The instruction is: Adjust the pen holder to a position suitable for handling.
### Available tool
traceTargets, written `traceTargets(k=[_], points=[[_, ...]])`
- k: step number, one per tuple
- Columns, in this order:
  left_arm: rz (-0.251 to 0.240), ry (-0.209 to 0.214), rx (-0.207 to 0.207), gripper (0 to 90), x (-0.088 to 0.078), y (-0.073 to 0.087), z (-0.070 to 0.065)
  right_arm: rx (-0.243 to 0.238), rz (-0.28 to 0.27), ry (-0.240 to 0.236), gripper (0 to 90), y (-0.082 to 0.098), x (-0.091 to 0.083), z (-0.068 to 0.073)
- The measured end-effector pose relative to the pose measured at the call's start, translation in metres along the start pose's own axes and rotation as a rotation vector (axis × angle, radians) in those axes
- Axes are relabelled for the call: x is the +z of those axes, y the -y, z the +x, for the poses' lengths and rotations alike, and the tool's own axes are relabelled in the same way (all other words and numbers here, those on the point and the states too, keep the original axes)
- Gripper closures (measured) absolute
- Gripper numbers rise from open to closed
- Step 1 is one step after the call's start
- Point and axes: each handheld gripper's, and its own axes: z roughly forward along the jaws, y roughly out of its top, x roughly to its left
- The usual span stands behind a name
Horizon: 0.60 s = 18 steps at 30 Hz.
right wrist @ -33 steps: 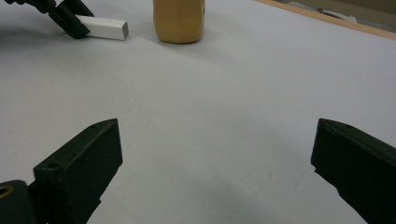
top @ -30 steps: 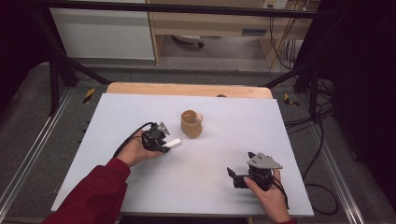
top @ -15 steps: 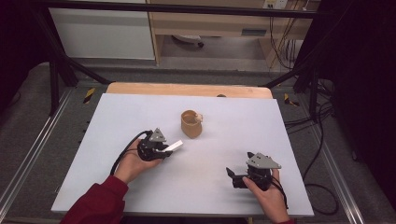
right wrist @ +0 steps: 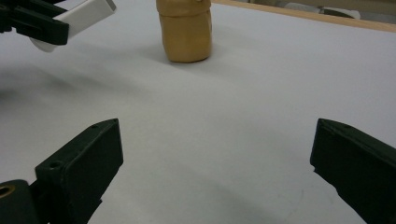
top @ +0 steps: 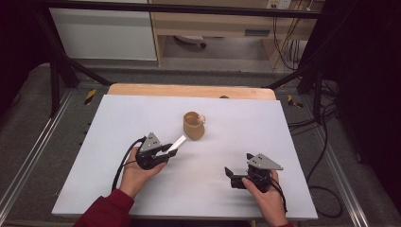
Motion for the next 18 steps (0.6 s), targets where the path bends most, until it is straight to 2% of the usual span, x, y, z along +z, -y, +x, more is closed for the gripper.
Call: traceTargets(k=[3, 8, 11, 12, 14, 18], points=[[-0.052, -0.011, 0.006, 67.9, -0.003, -0.001, -0.006, 0.021, -0.011, -0.012, 2.9, -0.002, 0.001, 0.005], [-0.13, -0.008, 0.01, 68.0, -0.009, -0.005, -0.011, 0.003, -0.036, -0.008, 3.7, -0.008, -0.001, 0.017], [-0.17, -0.003, -0.018, 68.0, -0.014, -0.004, -0.013, 0.02, -0.063, -0.03, 4.0, -0.013, -0.002, 0.025], [-0.178, -0.001, -0.025, 67.9, -0.015, -0.003, -0.014, 0.04, -0.067, -0.039, 4.2, -0.015, -0.001, 0.028], [-0.195, 0.006, -0.037, 68.0, -0.018, -0.003, -0.016, 0.055, -0.073, -0.069, 4.4, -0.017, 0.001, 0.034], [-0.222, 0.017, -0.04, 68.0, -0.021, -0.004, -0.022, 0.07, -0.074, -0.103, 4.6, -0.018, 0.004, 0.046]])
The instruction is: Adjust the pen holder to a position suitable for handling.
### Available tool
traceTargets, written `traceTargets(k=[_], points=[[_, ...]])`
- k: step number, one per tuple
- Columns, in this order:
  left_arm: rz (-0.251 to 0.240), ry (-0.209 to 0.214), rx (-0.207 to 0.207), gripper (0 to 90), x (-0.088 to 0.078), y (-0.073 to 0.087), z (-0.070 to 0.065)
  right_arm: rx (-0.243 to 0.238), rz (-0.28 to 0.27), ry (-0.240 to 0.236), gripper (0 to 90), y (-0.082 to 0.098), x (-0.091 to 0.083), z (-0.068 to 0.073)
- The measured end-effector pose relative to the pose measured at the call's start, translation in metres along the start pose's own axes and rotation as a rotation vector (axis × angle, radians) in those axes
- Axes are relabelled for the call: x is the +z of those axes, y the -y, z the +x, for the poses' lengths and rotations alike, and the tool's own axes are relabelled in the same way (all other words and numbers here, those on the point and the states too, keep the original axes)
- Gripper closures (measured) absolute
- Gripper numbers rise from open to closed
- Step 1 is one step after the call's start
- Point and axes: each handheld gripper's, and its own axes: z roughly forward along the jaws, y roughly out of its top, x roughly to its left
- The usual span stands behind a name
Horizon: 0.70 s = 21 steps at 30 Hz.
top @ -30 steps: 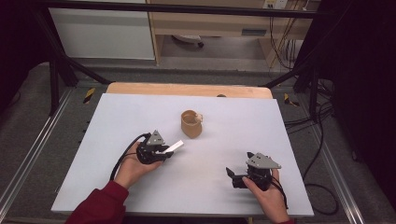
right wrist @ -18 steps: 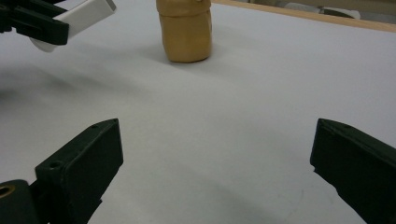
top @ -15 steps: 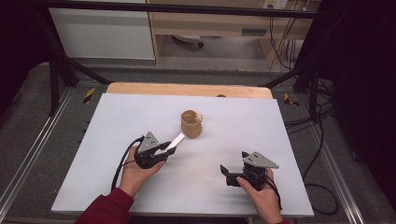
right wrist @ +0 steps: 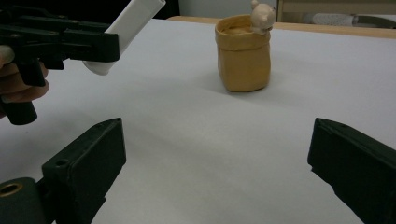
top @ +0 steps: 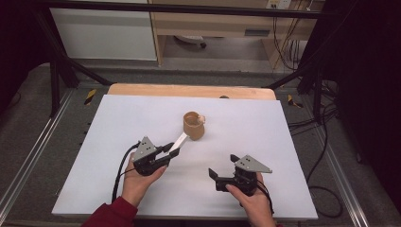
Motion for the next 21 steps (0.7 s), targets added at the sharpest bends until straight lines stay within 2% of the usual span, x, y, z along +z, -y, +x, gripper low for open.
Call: traceTargets(k=[3, 6, 10, 14, 21], points=[[-0.006, 0.022, -0.003, 68.0, 0.001, 0.0, -0.003, 0.023, 0.007, 0.015, 5.6, -0.002, 0.004, 0.004], [-0.011, 0.029, -0.001, 68.0, 0.0, 0.0, -0.004, 0.052, -0.016, 0.009, 6.1, -0.01, 0.008, 0.006], [-0.029, 0.02, -0.007, 67.9, -0.004, -0.002, -0.003, 0.046, -0.047, -0.002, 6.7, -0.027, 0.011, 0.012], [-0.055, -0.002, 0.001, 68.0, -0.008, -0.005, -0.002, 0.062, -0.073, -0.024, 6.6, -0.048, 0.017, 0.02], [-0.069, -0.003, -0.011, 67.9, -0.011, -0.007, -0.001, 0.044, -0.094, -0.009, 5.9, -0.073, 0.033, 0.03]])
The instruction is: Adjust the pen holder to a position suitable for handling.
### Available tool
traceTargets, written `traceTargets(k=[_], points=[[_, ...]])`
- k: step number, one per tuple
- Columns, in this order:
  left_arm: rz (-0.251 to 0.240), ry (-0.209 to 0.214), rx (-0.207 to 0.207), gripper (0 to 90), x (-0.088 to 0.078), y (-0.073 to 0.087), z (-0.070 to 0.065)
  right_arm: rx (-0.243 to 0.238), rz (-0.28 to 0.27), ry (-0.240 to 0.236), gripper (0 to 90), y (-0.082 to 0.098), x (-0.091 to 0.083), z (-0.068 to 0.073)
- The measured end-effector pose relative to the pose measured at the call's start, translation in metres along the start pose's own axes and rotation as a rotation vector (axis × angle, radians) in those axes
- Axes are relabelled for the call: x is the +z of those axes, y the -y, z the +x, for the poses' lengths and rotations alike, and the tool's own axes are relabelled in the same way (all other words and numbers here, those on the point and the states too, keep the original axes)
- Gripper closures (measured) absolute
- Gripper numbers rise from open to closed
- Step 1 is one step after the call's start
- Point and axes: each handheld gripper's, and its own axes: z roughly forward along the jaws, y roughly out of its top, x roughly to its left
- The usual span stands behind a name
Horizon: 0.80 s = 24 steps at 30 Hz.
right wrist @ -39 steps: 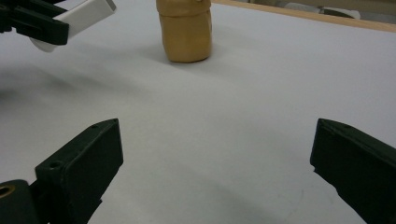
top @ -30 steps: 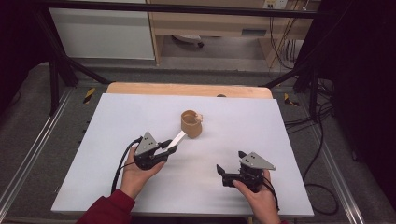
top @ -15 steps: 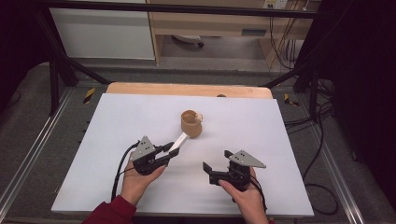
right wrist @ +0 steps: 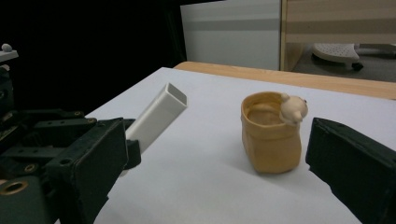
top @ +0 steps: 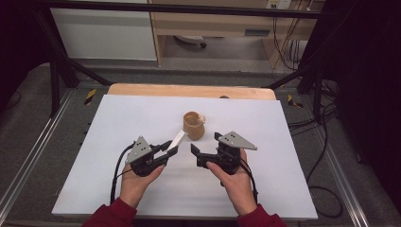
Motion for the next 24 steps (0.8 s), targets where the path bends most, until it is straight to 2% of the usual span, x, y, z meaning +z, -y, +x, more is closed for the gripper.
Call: traceTargets(k=[7, 12, 18, 24], points=[[-0.007, -0.011, -0.008, 67.9, -0.007, -0.001, 0.001, -0.027, 0.013, 0.003, 4.8, -0.013, 0.011, 0.008], [-0.017, -0.018, -0.014, 67.9, -0.019, -0.002, -0.005, -0.044, 0.034, 0.031, 5.0, -0.019, 0.011, 0.014], [-0.025, -0.041, 0.013, 67.9, -0.019, -0.003, -0.007, -0.025, 0.024, 0.009, 5.0, -0.026, 0.013, 0.021], [-0.031, -0.063, 0.037, 67.9, -0.018, -0.002, -0.011, 0.01, 0.032, -0.042, 6.3, -0.027, 0.023, 0.027]])
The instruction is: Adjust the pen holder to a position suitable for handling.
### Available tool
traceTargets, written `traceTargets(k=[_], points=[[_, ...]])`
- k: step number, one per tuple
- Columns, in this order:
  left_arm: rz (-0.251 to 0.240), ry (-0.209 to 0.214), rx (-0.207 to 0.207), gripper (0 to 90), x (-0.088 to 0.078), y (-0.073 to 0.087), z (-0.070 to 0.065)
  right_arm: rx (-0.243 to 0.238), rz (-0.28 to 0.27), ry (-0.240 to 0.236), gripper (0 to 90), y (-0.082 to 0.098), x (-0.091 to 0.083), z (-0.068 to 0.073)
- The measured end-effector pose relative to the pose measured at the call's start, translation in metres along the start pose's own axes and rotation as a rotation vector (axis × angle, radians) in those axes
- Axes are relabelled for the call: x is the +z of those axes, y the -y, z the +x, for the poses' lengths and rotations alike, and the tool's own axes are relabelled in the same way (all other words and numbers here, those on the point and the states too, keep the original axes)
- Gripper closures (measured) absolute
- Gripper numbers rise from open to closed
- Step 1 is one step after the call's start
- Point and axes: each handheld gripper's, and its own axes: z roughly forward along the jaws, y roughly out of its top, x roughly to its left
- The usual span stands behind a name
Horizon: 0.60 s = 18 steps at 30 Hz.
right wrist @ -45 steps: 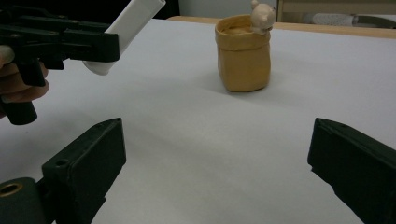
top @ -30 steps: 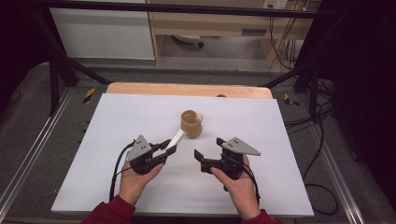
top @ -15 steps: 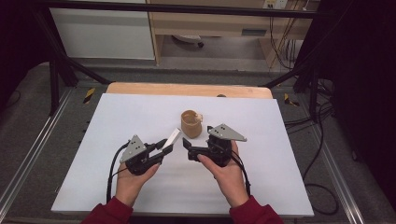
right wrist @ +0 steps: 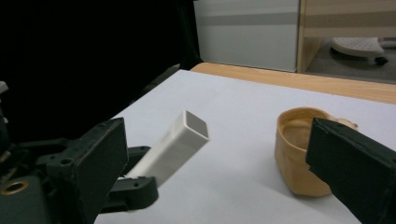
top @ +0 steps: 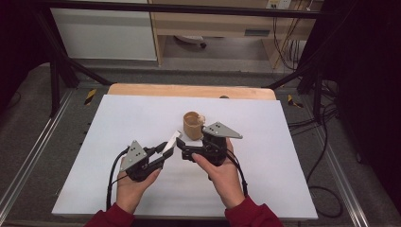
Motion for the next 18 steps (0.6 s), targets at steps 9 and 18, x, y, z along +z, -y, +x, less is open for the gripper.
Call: traceTargets(k=[9, 18], points=[[0.001, -0.021, 0.018, 67.9, 0.001, 0.001, -0.003, 0.073, 0.007, -0.064, 13.9, 0.0, 0.007, -0.002], [-0.011, -0.04, 0.033, 67.9, -0.001, -0.001, -0.004, 0.134, -0.001, -0.095, 25.1, 0.0, 0.016, -0.002]])
